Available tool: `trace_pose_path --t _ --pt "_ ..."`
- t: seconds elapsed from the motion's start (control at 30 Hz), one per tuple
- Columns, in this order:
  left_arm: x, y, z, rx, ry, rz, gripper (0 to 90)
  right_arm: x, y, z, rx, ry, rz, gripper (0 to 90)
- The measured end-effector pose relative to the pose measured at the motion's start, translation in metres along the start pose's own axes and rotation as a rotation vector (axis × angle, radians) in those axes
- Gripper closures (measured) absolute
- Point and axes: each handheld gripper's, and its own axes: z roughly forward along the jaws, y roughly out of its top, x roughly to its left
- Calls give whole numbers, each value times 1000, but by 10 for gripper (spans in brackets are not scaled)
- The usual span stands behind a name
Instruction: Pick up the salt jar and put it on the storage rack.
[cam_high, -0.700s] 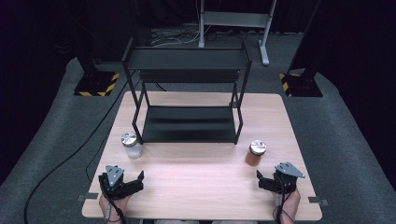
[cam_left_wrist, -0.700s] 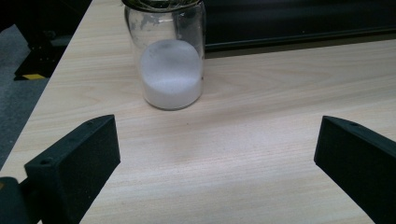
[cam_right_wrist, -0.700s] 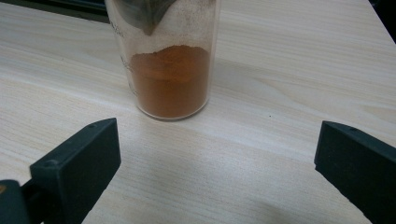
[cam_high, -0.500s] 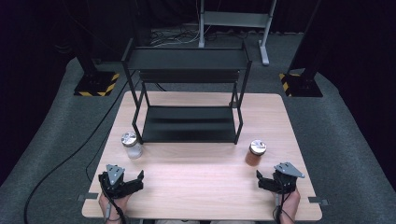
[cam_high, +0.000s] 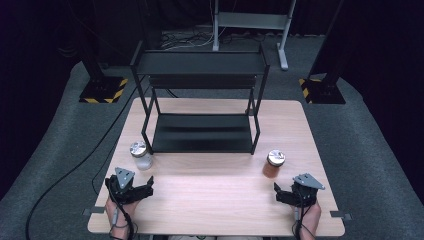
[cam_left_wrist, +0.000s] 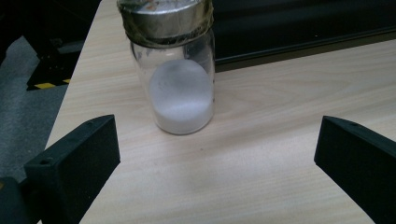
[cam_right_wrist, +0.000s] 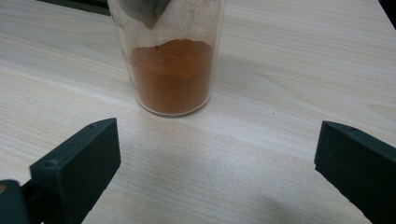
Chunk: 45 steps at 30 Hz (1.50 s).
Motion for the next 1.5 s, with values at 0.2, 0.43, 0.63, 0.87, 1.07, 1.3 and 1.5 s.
trace_pose_path --t 0.2,0.43,0.63,0.87,1.07,1.3,1.5 --pt "5 12 12 12 5 12 0 -1 2 1 7 6 -8 0" --pt "10 24 29 42 8 25 0 -1 2 1 10 7 -8 0" --pt "16 33 46 67 -4 19 0 -1 2 1 10 5 -7 0" --pt "20 37 62 85 -2 21 0 0 3 2 13 4 -10 0" --pt "22 40 70 86 0 6 0 1 3 2 16 1 -17 0" --pt "25 39 76 95 -13 3 126 1 3 2 16 2 -18 0" --pt "25 30 78 80 -9 -4 238 1 4 2 20 0 -21 0"
